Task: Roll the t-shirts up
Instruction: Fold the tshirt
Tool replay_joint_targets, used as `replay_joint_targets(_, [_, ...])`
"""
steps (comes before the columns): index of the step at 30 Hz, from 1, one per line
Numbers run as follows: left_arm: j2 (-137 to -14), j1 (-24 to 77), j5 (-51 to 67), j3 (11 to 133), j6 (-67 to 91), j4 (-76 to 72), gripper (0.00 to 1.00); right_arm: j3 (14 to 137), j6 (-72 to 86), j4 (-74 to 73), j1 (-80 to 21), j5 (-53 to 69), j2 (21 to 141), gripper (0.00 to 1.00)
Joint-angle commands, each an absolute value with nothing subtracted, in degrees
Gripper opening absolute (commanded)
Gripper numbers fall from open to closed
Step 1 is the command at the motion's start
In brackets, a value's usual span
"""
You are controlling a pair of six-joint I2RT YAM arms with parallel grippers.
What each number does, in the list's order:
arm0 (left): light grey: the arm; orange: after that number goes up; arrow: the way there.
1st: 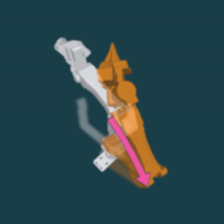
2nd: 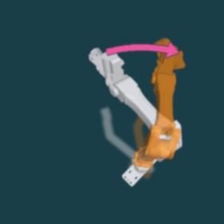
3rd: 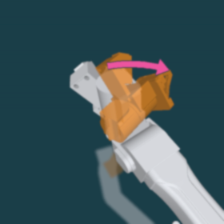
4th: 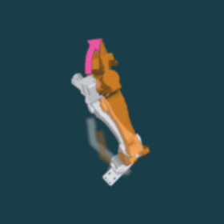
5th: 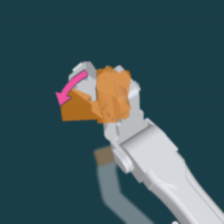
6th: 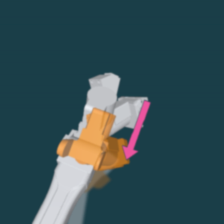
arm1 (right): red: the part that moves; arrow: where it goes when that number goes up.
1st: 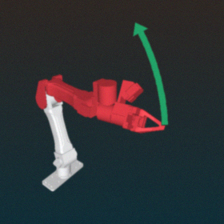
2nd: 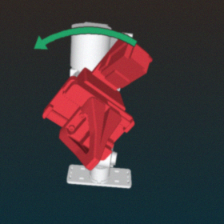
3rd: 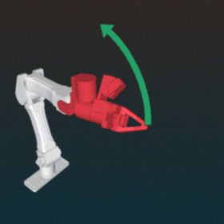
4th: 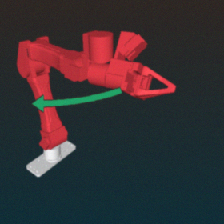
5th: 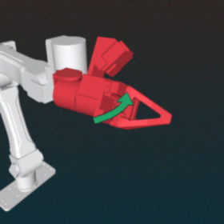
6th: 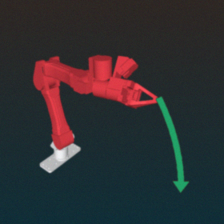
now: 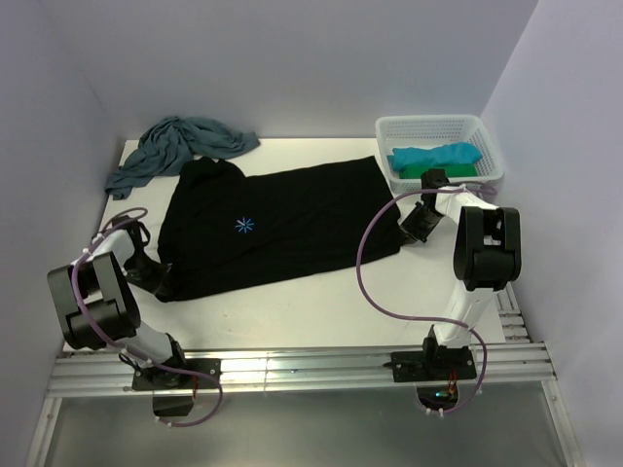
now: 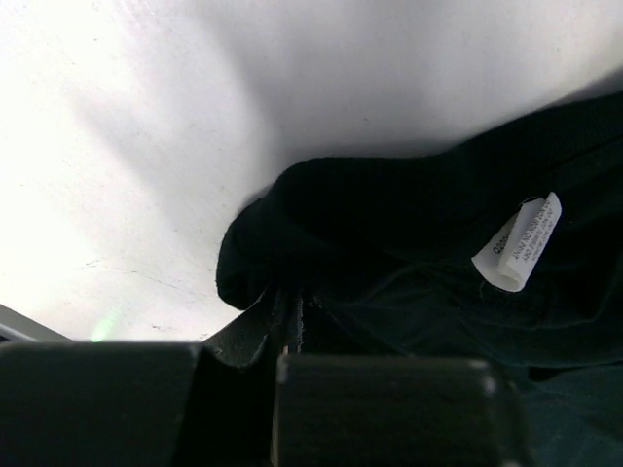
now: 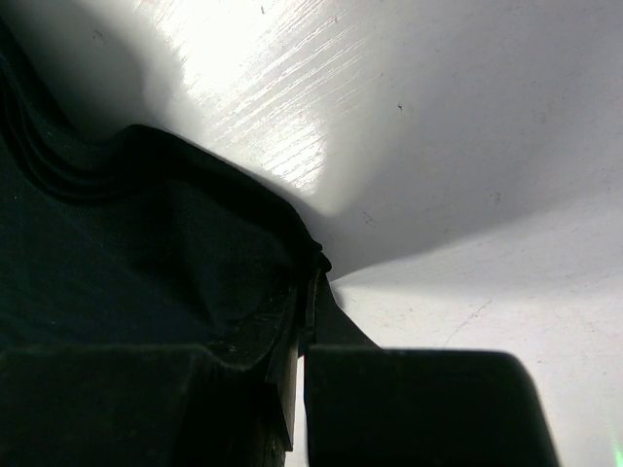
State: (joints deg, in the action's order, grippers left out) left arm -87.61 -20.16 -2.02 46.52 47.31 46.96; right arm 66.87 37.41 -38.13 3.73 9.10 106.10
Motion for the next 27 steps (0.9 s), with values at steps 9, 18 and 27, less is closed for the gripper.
replay_joint_targets(9, [-89.83, -19.51, -2.38, 52.38, 46.14, 49.21, 0.00, 68.64, 34.29, -43.75, 3.43, 3.70, 103.71, 0.00])
replay_joint_targets(18, [-85.96, -19.34, 0.60, 55.28, 46.23, 54.84, 0.00, 70.56, 30.68, -51.23, 3.43, 0.35, 100.37, 0.00])
replay_joint_targets(27, [-84.99, -19.25, 5.73, 78.46, 49.92, 60.90, 0.00, 100.85, 30.85, -62.30, 3.43, 2.64, 102.83, 0.00])
